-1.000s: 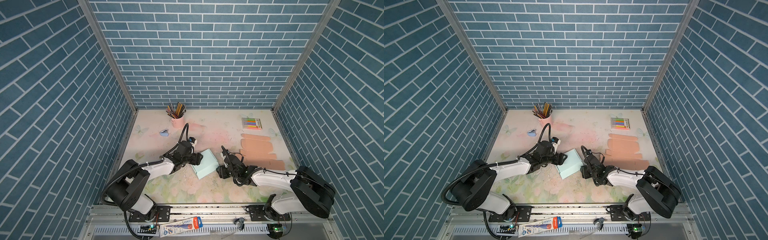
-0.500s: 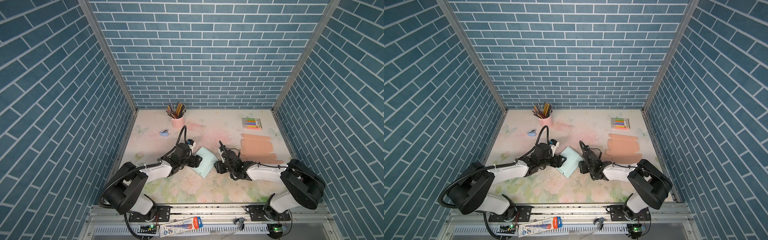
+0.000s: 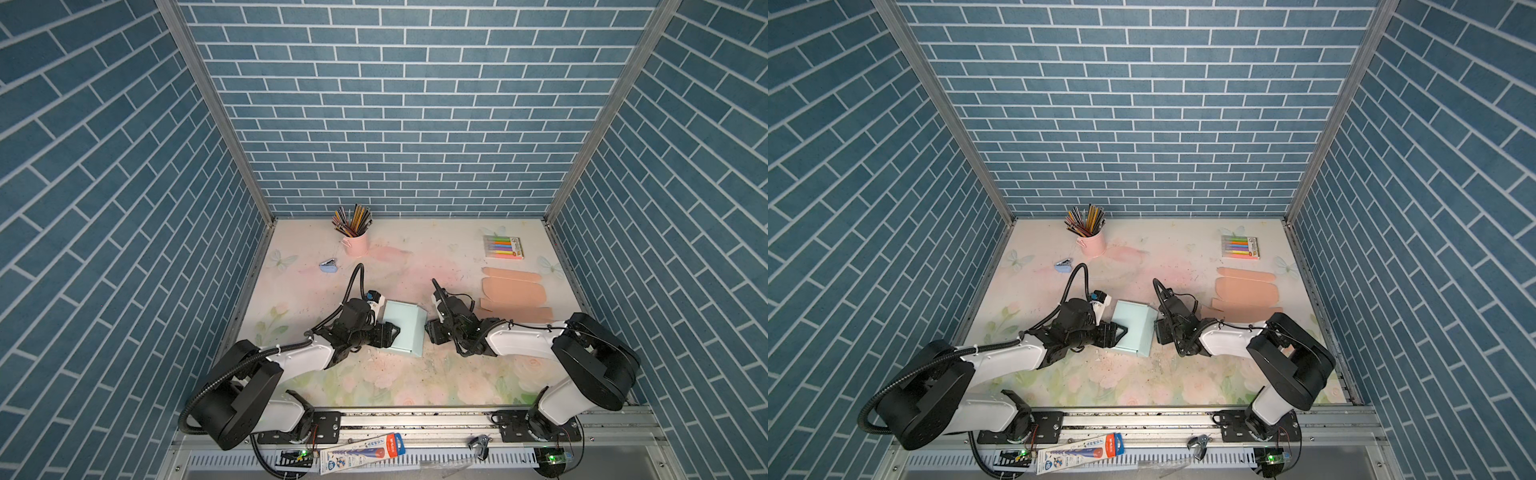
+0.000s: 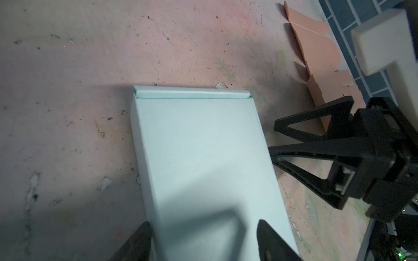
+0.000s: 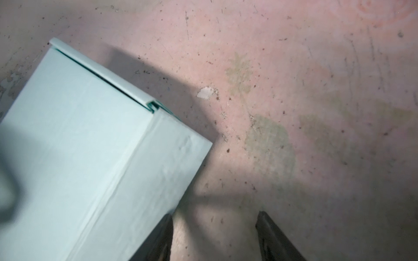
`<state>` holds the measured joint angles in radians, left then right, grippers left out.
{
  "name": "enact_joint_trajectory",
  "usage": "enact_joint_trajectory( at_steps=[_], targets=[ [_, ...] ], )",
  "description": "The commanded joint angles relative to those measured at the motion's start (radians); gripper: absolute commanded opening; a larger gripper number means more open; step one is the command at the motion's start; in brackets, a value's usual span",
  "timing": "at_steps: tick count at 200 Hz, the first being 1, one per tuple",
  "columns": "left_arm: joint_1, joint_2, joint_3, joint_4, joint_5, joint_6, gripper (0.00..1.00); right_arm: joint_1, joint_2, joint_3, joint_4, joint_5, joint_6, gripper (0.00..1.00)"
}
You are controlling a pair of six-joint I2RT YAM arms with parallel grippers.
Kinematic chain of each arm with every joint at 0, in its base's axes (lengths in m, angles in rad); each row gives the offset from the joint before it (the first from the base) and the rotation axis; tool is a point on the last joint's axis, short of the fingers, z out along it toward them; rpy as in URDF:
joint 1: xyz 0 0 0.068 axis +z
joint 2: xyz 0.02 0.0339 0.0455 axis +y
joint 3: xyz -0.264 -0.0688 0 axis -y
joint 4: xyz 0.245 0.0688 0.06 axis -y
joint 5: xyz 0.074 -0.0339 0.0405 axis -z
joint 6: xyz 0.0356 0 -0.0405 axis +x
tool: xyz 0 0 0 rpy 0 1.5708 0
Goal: Fold the paper box
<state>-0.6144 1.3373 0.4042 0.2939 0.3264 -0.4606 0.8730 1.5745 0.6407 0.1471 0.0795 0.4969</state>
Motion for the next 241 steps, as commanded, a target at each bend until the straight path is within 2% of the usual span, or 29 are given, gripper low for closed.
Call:
enact_joint_trajectory(
  at_steps=[1,105,241],
  targets=[
    [0.000,-0.031,-0.029,0.051,0.048,-0.037,0.73,0.023,0.022,0.017,-0.028,-0.008,-0.010,0.60],
    [-0.034,-0.059,-0.083,0.112,0.066,-0.099,0.73,0.096,0.062,0.066,-0.036,-0.008,0.005,0.60],
    [-0.065,-0.095,-0.106,0.131,0.076,-0.137,0.73,0.135,0.075,0.084,0.023,-0.043,0.007,0.60]
  ],
)
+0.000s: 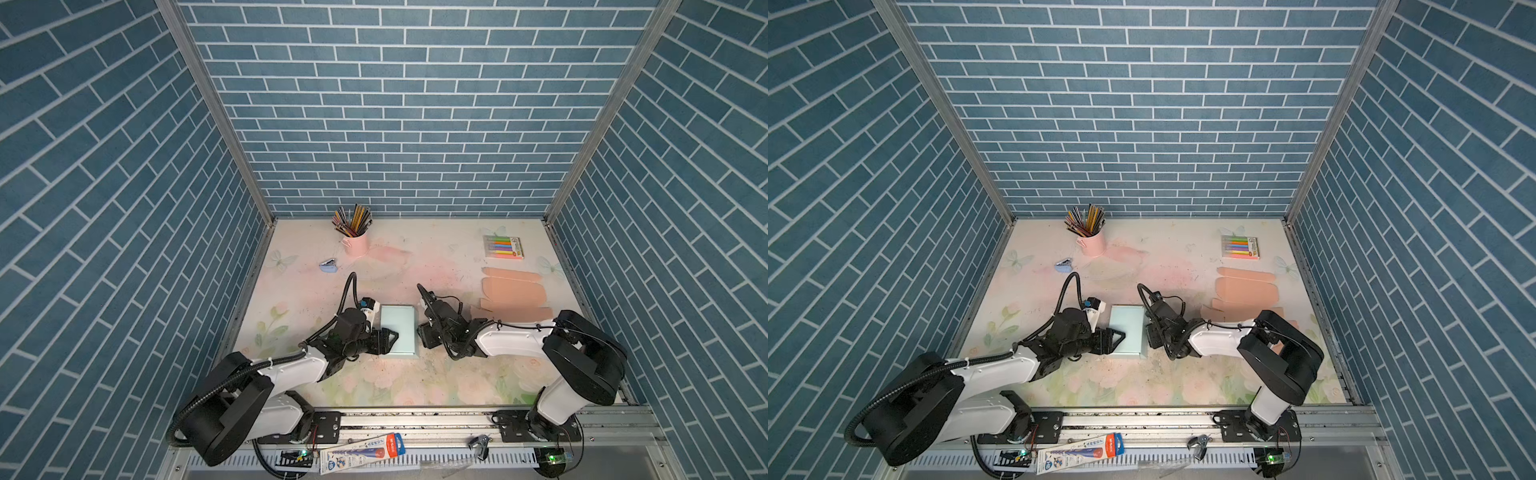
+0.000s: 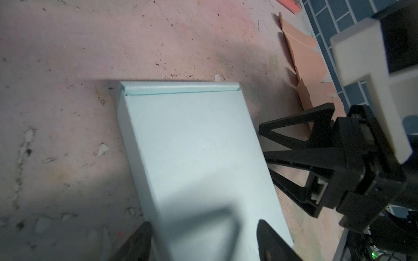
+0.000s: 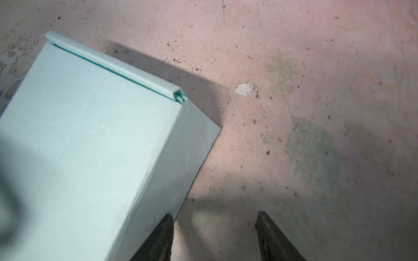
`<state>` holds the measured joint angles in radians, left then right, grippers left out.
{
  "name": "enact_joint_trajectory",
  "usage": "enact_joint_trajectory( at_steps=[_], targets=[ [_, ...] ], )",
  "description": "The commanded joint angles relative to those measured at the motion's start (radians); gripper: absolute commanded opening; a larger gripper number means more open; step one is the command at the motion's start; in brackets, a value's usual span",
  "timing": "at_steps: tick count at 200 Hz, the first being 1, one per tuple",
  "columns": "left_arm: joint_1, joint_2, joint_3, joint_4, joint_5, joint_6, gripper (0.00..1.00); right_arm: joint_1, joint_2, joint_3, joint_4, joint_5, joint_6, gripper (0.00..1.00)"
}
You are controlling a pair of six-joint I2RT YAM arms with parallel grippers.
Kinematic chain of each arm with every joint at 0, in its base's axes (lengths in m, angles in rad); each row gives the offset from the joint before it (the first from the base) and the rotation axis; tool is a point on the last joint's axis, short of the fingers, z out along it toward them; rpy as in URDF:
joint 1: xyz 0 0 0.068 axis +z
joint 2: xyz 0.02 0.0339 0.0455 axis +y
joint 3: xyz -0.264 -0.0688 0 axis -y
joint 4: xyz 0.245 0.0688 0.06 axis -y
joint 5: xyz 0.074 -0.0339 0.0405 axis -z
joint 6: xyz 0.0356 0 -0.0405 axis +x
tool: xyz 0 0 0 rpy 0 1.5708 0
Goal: Fold the paper box
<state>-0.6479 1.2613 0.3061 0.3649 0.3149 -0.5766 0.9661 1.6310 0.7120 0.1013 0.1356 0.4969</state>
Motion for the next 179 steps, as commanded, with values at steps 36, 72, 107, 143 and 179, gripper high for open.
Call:
enact_joint_trajectory(
  at_steps=[36,72,107,143,179],
  targets=[
    [-0.031,-0.035,-0.021,0.064,0.088,-0.030,0.73,0.047,-0.004,-0.013,0.103,-0.110,0.006,0.60],
    [-0.032,-0.052,-0.035,0.086,0.108,-0.049,0.73,0.048,-0.029,-0.036,0.137,-0.143,0.012,0.60],
    [-0.033,-0.068,-0.047,0.091,0.115,-0.060,0.73,0.048,-0.047,-0.057,0.179,-0.178,0.020,0.60],
    [-0.032,-0.096,-0.059,0.073,0.094,-0.062,0.74,0.049,-0.054,-0.065,0.148,-0.147,0.030,0.60],
    [-0.032,-0.136,-0.069,0.020,0.061,-0.051,0.74,0.043,-0.066,-0.081,0.101,-0.106,0.044,0.60]
  ],
)
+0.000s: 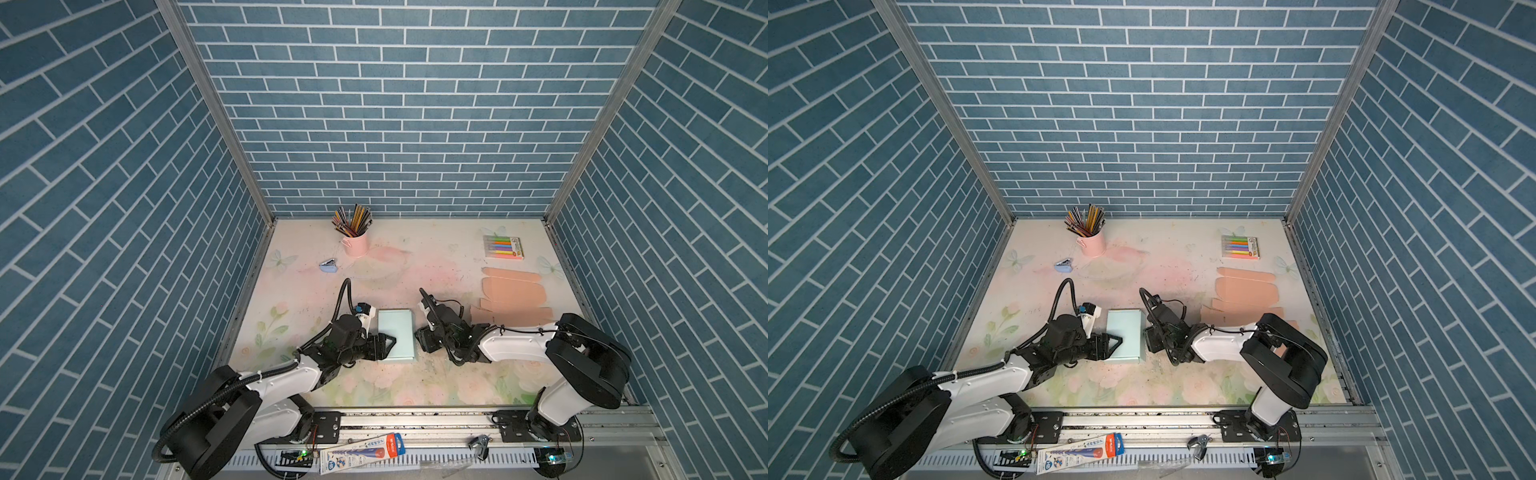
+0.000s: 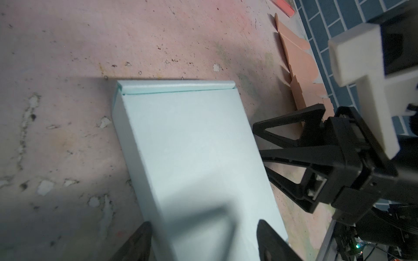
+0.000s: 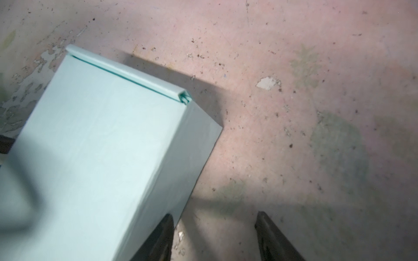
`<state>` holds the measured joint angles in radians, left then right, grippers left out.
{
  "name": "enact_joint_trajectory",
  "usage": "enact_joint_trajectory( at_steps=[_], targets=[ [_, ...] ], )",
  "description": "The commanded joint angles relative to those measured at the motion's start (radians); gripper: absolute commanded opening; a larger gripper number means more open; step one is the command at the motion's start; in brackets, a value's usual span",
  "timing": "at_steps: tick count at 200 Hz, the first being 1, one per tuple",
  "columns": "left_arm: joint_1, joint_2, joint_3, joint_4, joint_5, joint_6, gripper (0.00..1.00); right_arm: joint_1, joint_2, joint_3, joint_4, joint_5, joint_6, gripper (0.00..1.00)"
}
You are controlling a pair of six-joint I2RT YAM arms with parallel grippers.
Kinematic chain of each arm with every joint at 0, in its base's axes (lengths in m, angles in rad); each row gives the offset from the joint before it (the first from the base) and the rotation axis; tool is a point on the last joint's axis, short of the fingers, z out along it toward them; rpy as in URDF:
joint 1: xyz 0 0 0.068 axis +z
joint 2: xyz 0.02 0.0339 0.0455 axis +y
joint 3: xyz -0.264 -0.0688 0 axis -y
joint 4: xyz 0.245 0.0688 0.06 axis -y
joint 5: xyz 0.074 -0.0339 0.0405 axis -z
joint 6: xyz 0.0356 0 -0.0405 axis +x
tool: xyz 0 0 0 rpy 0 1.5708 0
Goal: Fold the paper box
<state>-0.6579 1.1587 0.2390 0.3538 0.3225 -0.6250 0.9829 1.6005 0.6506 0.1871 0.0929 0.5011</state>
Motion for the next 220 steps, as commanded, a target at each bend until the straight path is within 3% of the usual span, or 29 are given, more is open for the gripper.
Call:
enact_joint_trajectory(
  at_steps=[1,83,142,220],
  targets=[
    [-0.022,-0.035,-0.002,0.030,0.053,-0.002,0.74,0.026,-0.036,-0.021,0.014,-0.063,0.040,0.60],
    [-0.022,-0.187,-0.054,-0.116,0.012,-0.003,0.79,0.026,-0.142,-0.102,-0.046,-0.036,0.073,0.60],
    [-0.025,-0.285,-0.114,-0.125,0.049,-0.049,0.80,0.077,-0.180,-0.138,-0.095,-0.013,0.120,0.59],
    [-0.121,-0.305,-0.148,-0.100,0.014,-0.105,0.79,0.138,-0.177,-0.167,-0.107,0.008,0.178,0.59]
  ],
)
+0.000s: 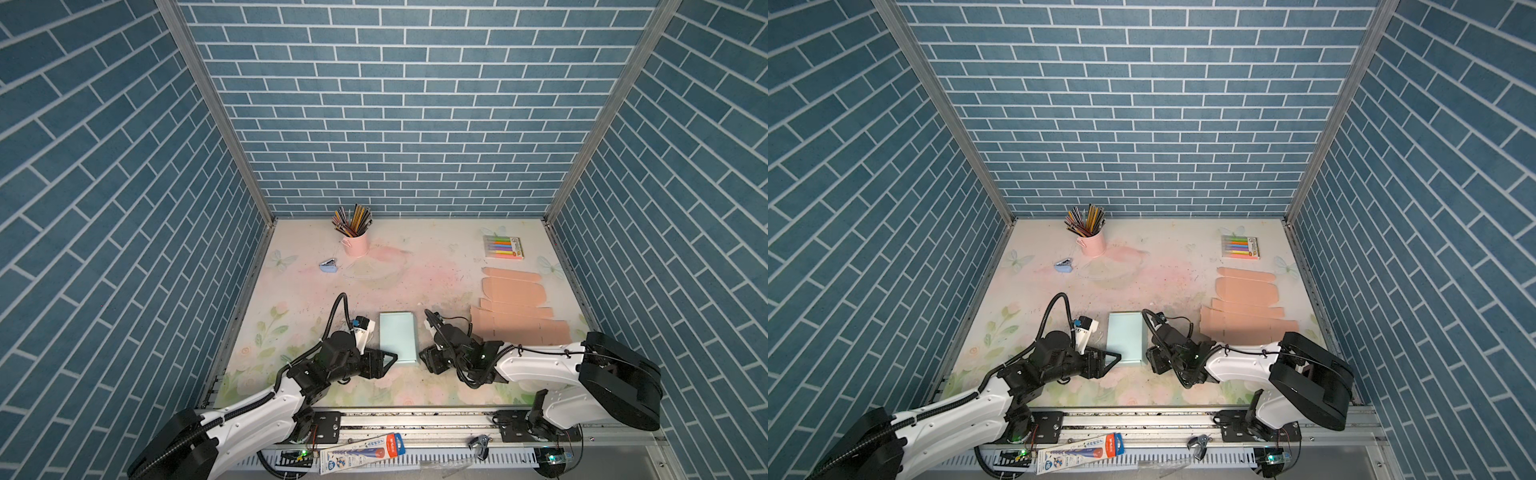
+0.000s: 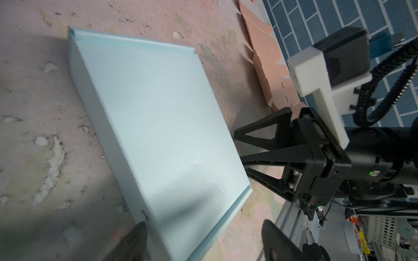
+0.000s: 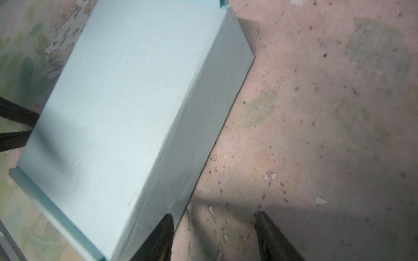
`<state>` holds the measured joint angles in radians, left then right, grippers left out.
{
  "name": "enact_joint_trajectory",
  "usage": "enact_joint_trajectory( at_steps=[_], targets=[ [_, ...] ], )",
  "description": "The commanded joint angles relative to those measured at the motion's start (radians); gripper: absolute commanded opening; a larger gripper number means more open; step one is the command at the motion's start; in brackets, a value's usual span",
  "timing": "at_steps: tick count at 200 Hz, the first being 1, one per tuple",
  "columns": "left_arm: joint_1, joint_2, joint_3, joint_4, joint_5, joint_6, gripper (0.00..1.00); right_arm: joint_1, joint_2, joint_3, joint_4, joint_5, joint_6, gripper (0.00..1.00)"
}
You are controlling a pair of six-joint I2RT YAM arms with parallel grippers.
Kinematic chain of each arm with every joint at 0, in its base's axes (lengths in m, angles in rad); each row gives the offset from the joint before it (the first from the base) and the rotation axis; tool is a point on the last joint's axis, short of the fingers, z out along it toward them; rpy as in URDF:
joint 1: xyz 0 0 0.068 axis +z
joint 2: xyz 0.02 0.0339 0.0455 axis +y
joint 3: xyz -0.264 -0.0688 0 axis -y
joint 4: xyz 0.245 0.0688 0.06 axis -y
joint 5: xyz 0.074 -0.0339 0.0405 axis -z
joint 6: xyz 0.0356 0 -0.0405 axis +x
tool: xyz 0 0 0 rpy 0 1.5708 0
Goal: Fold the paper box
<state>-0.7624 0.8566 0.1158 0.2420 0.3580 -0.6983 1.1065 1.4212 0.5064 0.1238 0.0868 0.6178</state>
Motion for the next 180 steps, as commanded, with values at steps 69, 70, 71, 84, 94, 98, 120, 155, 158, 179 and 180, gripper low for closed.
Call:
enact_joint_trajectory(
  at_steps=[69,70,71,84,94,98,120,155,158,179,180],
  targets=[
    [-0.054,0.032,-0.035,0.066,-0.037,-0.064,0.78,0.030,0.026,-0.012,-0.031,0.008,0.067,0.59],
    [-0.054,0.033,-0.035,0.066,-0.037,-0.064,0.78,0.030,0.027,-0.012,-0.032,0.008,0.067,0.59],
    [-0.054,0.034,-0.035,0.066,-0.037,-0.065,0.78,0.031,0.027,-0.012,-0.031,0.008,0.066,0.59],
    [-0.057,0.042,-0.031,0.073,-0.039,-0.068,0.78,0.033,0.033,-0.009,-0.026,0.007,0.066,0.59],
    [-0.065,0.050,-0.030,0.083,-0.040,-0.072,0.78,0.036,0.036,-0.008,-0.023,0.005,0.066,0.59],
    [-0.065,0.052,-0.030,0.086,-0.042,-0.074,0.78,0.036,0.037,-0.008,-0.023,0.005,0.067,0.59],
    [-0.082,0.067,-0.024,0.102,-0.049,-0.079,0.77,0.039,0.044,0.000,-0.022,0.002,0.066,0.59],
    [-0.107,0.099,-0.013,0.123,-0.058,-0.085,0.77,0.056,0.052,0.016,-0.008,-0.004,0.066,0.59],
    [-0.108,0.102,-0.011,0.126,-0.058,-0.086,0.77,0.060,0.051,0.017,-0.004,-0.003,0.066,0.59],
    [-0.121,0.115,-0.004,0.133,-0.065,-0.088,0.77,0.080,0.051,0.023,0.025,-0.014,0.074,0.59],
    [-0.123,0.116,-0.004,0.133,-0.065,-0.089,0.77,0.080,0.051,0.024,0.027,-0.015,0.075,0.59]
  ],
)
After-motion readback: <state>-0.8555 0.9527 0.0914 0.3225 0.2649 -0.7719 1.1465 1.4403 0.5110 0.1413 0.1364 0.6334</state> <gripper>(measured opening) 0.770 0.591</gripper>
